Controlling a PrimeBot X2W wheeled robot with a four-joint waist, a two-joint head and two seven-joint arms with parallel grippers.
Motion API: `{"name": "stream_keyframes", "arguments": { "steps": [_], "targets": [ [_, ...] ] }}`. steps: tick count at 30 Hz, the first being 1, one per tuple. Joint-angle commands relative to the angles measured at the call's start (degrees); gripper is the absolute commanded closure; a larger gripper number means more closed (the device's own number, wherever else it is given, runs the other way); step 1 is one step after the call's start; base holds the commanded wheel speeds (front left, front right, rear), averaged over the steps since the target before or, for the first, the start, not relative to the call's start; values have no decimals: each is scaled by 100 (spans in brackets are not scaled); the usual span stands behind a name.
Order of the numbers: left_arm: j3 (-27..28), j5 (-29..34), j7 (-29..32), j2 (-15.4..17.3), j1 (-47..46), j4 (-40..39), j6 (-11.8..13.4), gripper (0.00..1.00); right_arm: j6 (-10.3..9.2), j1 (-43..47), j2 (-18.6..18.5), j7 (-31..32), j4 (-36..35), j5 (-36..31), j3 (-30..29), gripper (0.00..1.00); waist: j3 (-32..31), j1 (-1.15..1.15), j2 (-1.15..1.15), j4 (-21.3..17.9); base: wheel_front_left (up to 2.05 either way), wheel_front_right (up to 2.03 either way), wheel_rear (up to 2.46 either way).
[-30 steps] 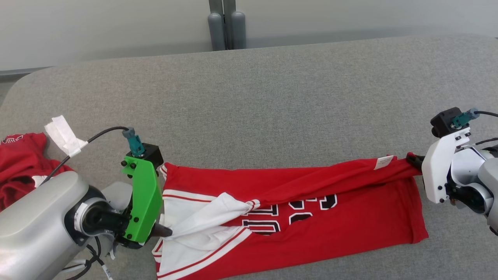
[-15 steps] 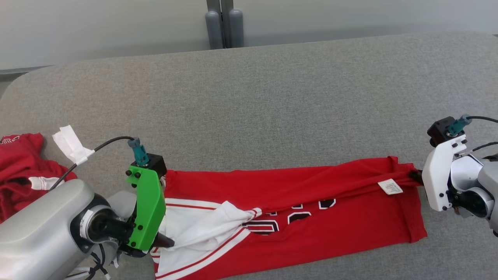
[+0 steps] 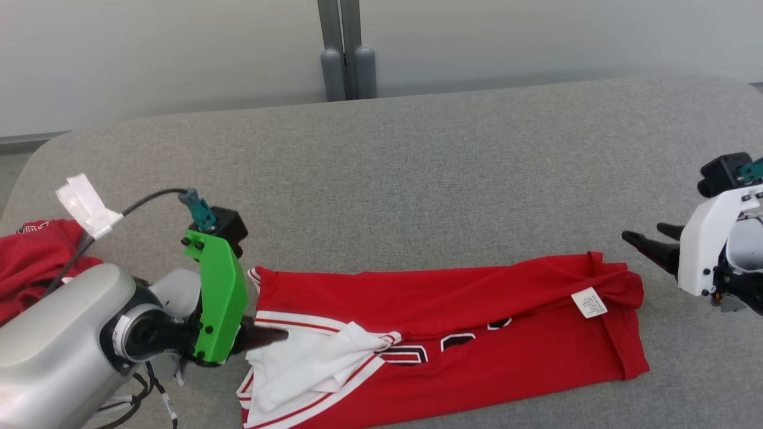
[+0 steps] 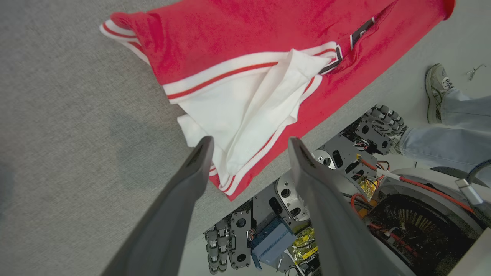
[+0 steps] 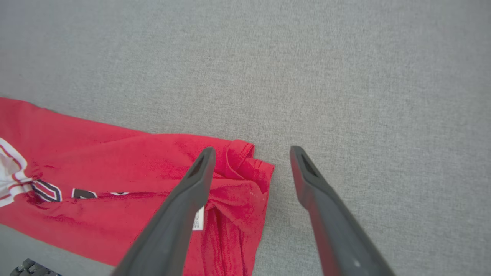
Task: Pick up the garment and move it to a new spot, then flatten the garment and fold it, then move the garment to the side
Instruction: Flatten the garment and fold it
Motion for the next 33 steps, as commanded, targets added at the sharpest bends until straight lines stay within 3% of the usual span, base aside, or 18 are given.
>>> {"name": "stream_keyframes", "arguments": {
  "steps": [1, 4, 6, 11, 17, 21, 25, 28, 33],
  "targets": [
    [112, 225, -286, 69, -113, -48, -68, 0, 1, 119, -101, -235, -137, 71, -125, 0, -112, 0, 0, 38, 0, 0, 0],
    [387, 648, -1172, 129, -130, -128, -90, 0, 1, 193, -252, -855, -345, 47, -442, 0, -192, 0, 0, 46, 0, 0, 0],
    [540, 1111, -1890, 221, -113, -109, 61, 0, 1, 304, -278, -1331, -384, -58, -643, 0, -239, 0, 0, 53, 0, 0, 0],
    [1014, 1545, -3467, 283, 347, -232, 447, 0, 1, 692, -74, -2943, -143, -458, -1431, 0, -342, 0, 0, 119, 0, 0, 0],
    [1518, 1944, -5286, 403, 1177, -502, 1211, 0, 1, 1465, 667, -3432, -35, -1281, -2912, 0, -395, 0, 0, 174, 0, 0, 0],
    [1848, 1960, -6368, 348, 1874, -784, 1636, 0, 1, 2440, 1559, -3430, -514, -2157, -4187, 0, -373, 0, 0, 191, 0, 0, 0],
    [2197, 2110, -6840, 85, 2522, -906, 1932, 0, 1, 3284, 2170, -3433, -1011, -2781, -4840, 0, -326, 0, 0, 253, 0, 0, 0],
    [2829, 2512, -6892, -385, 2973, -959, 2029, 0, 1, 3784, 2530, -3434, -1222, -3147, -5105, 0, -279, 0, 0, 261, 0, 0, 0],
    [3983, 3449, -6883, -1308, 3910, -1108, 1827, 0, 1, 4139, 2808, -3401, -1373, -3576, -5321, 0, -237, 0, 0, 221, 0, 0, 0]
  ]
}}
